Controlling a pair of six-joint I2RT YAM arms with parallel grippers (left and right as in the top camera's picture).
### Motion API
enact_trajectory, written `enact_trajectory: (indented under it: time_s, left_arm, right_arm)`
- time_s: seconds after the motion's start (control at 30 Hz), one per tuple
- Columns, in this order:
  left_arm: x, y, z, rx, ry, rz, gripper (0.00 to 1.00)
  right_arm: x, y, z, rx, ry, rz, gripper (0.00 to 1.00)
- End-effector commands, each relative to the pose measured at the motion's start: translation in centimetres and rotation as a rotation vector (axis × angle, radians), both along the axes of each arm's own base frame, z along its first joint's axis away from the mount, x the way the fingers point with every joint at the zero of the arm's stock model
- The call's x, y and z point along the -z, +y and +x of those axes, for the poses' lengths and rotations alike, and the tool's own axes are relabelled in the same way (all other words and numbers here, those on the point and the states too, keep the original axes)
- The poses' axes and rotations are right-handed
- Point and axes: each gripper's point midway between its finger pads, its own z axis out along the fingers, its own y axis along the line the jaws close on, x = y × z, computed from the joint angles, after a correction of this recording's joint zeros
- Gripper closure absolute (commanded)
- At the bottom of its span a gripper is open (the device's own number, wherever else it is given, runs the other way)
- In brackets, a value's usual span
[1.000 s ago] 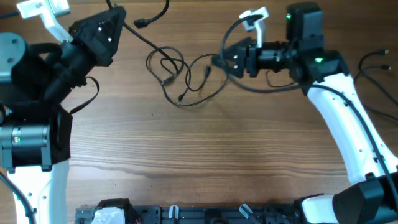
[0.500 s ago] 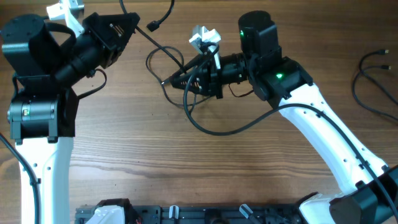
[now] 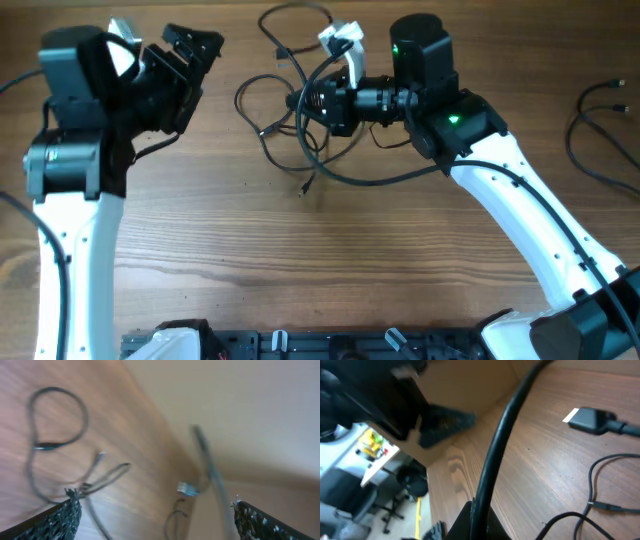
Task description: Untangle cables
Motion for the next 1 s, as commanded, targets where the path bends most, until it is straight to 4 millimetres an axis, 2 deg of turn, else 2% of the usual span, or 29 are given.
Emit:
enact_trajectory:
  time_s: [0.0,0.1,0.17,0.27,0.33,0.37,0.43,0.5,0.7,0.77,0.87,0.97]
  left_arm:
    - [4.3,1.2,0.8,0.026,0.095,0.147,0.00]
    - [7.4,1.2,0.8,0.070,0.192,0.179,0.00]
    - [9.0,1.2,0.9,0.098,0.232,0.198,0.00]
    - [9.8,1.2,1.0,0.143,0.233,0.237,0.00]
    - [9.8,1.2,1.1,0.159,0.220,0.254,0.00]
    - [9.8,1.2,1.1,0.159,0.220,0.254,0.00]
    - [9.8,1.2,1.1,0.163,0.218,0.258,0.00]
    - [9.8,1.2,1.1,0.172,0.212,0.266,0.00]
    - [9.8,1.2,1.0,0.176,0.210,0.271,0.00]
    - [9.8,1.2,1.0,0.176,0.210,0.271,0.00]
    - [9.8,1.2,1.0,0.176,0.210,0.271,0.00]
    - [9.8,1.2,1.0,0.176,0.210,0.271,0.00]
  right_arm:
    - [-4.8,0.2,1.1,0.077,0.076,0.118,0.96]
    - [-8.4,0.4,1.3,0.063,0.053,0.241,0.96]
    - [-9.2,-0.1,1.7,0.055,-0.044,0.249,0.96]
    - [-7.4,-1.5,0.5,-0.086,-0.182,0.176,0.96]
    - [-5.2,-3.3,0.0,-0.151,-0.218,0.113,0.96]
    - [-3.7,-4.6,0.4,-0.140,-0.228,0.064,0.96]
    - [-1.1,-6.6,1.8,-0.083,-0.229,-0.028,0.96]
    - [0.5,-7.5,3.4,-0.035,-0.240,-0.086,0.96]
    - [3.2,-6.6,10.6,0.146,-0.438,-0.220,0.96]
    - [3.0,-5.8,12.6,0.201,-0.500,-0.207,0.96]
    - [1.4,-4.5,14.7,0.265,-0.598,-0.139,0.96]
    - [-0.3,-3.9,15.7,0.326,-0.649,-0.081,0.96]
